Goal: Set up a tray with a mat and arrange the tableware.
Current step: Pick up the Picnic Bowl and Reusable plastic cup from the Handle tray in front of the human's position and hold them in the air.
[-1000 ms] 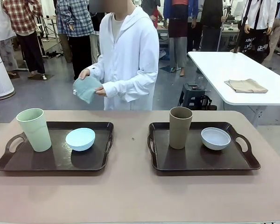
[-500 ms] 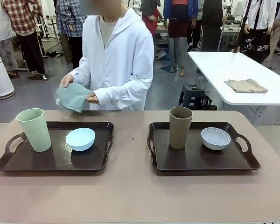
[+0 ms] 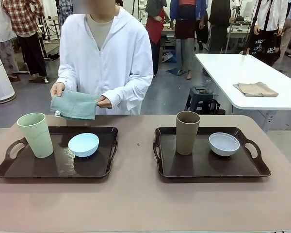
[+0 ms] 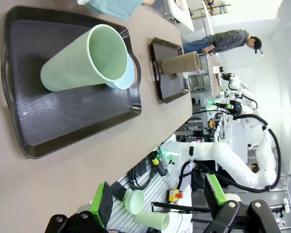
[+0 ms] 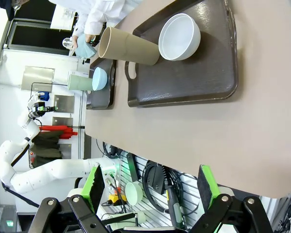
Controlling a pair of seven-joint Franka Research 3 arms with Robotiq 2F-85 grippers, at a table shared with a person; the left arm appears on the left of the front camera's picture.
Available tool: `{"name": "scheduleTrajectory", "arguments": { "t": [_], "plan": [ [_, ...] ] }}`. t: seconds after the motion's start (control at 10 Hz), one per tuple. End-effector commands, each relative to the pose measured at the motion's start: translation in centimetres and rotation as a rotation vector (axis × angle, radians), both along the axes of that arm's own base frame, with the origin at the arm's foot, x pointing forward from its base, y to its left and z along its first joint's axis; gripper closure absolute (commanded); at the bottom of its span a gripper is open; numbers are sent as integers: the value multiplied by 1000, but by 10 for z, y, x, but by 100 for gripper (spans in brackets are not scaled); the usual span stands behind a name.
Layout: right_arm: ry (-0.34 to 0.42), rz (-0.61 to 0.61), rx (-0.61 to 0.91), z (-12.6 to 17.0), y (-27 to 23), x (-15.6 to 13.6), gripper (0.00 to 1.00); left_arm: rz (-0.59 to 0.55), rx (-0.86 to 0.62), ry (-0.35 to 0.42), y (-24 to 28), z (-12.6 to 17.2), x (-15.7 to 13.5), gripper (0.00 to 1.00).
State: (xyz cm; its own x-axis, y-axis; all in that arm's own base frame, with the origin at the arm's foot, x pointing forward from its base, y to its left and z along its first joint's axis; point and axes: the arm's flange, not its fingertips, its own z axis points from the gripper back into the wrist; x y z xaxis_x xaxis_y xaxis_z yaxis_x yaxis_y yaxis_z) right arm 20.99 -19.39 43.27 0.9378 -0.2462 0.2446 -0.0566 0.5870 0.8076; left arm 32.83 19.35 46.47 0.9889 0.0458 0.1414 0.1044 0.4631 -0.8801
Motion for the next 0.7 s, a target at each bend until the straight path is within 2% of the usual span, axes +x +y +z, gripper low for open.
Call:
{"name": "scheduleTrajectory", "arguments": {
  "t": [0.0,0.6],
  "plan": [
    [-25,2,16,1,-1,1,0,-1,-12,-9,2,1,-1,0],
    [-25,2,16,1,-1,1,0,-1,-12,-9,2,1,-1,0]
  ]
}}
